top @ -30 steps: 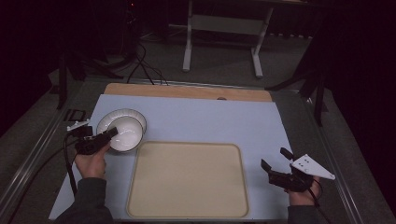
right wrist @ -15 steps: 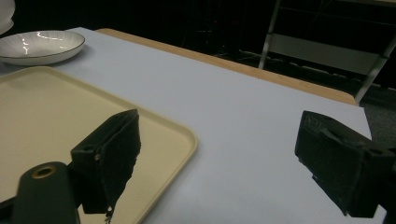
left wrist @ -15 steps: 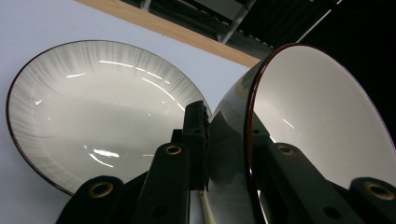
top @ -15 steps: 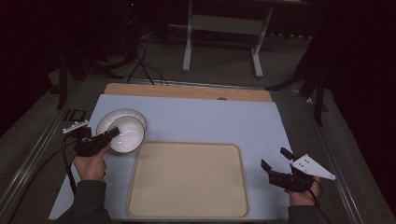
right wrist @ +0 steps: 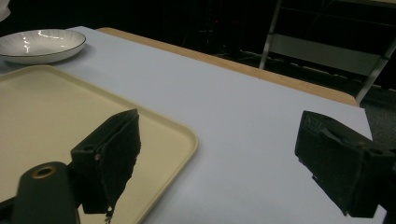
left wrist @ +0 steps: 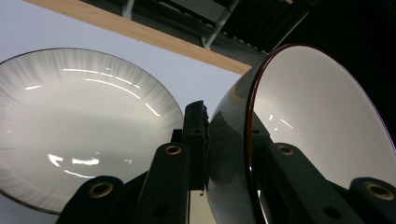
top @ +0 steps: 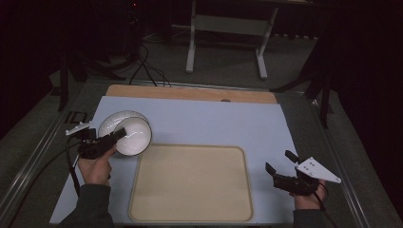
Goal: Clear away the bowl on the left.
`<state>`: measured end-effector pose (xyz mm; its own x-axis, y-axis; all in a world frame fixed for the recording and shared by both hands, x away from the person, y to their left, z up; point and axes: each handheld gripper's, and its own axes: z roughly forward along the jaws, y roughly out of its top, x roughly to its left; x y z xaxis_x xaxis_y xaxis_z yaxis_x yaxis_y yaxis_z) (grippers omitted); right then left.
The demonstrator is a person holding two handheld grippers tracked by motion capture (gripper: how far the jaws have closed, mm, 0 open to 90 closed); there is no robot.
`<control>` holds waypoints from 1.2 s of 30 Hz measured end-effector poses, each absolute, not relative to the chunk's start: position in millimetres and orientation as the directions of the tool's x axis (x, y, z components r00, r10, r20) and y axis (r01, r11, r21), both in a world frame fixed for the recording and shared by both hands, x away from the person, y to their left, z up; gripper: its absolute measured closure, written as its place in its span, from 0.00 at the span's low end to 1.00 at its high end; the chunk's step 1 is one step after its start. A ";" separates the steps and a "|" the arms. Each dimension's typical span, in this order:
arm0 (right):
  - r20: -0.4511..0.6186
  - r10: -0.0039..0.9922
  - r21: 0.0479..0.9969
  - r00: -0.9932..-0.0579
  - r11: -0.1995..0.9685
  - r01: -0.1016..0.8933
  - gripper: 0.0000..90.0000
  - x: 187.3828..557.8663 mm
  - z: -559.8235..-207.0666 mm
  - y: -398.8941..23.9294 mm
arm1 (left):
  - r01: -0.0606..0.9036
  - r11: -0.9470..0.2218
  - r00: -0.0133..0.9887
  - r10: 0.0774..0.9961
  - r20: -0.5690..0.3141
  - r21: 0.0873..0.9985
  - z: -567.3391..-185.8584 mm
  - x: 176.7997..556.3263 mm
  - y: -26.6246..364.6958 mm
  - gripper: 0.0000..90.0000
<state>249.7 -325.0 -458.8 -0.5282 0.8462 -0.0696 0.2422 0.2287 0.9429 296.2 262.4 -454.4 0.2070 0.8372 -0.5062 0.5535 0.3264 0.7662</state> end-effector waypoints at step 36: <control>-0.065 0.847 0.945 -0.528 0.223 0.241 0.15 249.5 -458.0 -326.3 | 0.569 0.249 0.292 0.830 -0.475 0.784 -447.0 296.9 224.4 0.87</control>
